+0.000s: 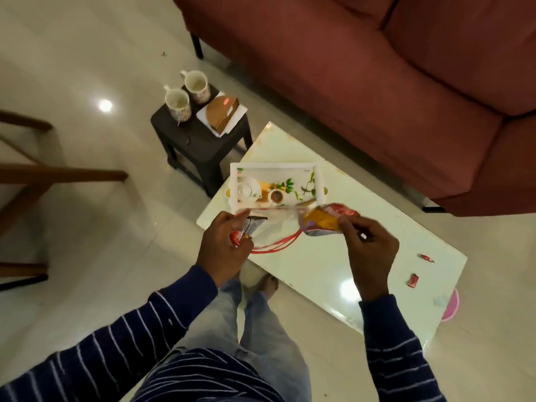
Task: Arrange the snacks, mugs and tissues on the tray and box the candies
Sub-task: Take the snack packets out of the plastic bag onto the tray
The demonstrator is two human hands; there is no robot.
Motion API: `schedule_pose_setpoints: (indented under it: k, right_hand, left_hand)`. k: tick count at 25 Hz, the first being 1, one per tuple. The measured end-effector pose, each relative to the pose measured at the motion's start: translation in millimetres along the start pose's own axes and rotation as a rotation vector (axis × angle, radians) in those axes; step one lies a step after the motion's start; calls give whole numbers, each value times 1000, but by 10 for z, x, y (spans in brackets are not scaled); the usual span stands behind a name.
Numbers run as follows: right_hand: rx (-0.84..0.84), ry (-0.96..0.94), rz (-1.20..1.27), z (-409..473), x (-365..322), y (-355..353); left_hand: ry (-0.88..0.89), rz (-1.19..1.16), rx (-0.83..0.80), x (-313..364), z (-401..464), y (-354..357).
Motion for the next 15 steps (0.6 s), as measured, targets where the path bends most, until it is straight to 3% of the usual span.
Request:
schedule_pose_setpoints:
  k: [9, 15]
  right_hand:
    - [73, 207, 284, 1413, 1760, 600]
    - [41, 423, 513, 1942, 2716, 1369]
  left_hand:
    - [-96, 301, 77, -718, 459, 596]
    - [-22, 179, 73, -958, 844, 903]
Point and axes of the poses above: each hand's wrist, its own z-axis towards the middle knuckle, its own y-axis out of the palm, x = y × z, the point moved 4 cm from there along z, towards the middle knuckle, and after that the axes turned 8 degrees about -x, right-handed, at the moved point
